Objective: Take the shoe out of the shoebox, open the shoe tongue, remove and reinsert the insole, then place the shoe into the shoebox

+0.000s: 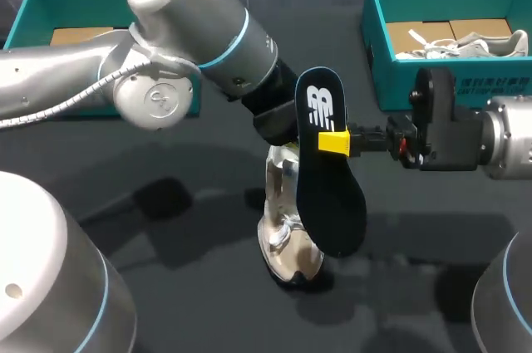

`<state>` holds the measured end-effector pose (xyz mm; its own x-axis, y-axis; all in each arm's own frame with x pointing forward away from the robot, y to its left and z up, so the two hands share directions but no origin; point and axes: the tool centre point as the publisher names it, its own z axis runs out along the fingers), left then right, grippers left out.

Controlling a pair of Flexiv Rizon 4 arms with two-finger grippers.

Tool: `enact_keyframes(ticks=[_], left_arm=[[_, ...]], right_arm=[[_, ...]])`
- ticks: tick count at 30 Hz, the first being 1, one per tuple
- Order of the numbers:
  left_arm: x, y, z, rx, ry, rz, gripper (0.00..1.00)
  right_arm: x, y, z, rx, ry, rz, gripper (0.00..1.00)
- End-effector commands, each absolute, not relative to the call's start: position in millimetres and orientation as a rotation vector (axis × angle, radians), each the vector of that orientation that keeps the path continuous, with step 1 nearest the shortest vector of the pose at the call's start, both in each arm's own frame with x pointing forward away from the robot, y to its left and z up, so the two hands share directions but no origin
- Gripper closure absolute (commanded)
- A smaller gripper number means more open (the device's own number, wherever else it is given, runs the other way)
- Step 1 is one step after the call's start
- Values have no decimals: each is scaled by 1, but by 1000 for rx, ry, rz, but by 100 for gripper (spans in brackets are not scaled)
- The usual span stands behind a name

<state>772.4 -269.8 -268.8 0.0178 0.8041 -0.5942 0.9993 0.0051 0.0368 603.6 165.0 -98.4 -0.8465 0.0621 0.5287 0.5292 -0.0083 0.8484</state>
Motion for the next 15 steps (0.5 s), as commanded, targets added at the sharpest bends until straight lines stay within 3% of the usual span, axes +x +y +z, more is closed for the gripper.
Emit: enact_keyframes(ticks=[1,15], left_arm=[[775,-257,-261,1756,1669,-722,0],[779,-226,-218,1520,1460,-824,0]], right_arm=[[602,167,-99,-619,-1938,-1918,100],[644,125,-104,-678,-1776,-1876,100]])
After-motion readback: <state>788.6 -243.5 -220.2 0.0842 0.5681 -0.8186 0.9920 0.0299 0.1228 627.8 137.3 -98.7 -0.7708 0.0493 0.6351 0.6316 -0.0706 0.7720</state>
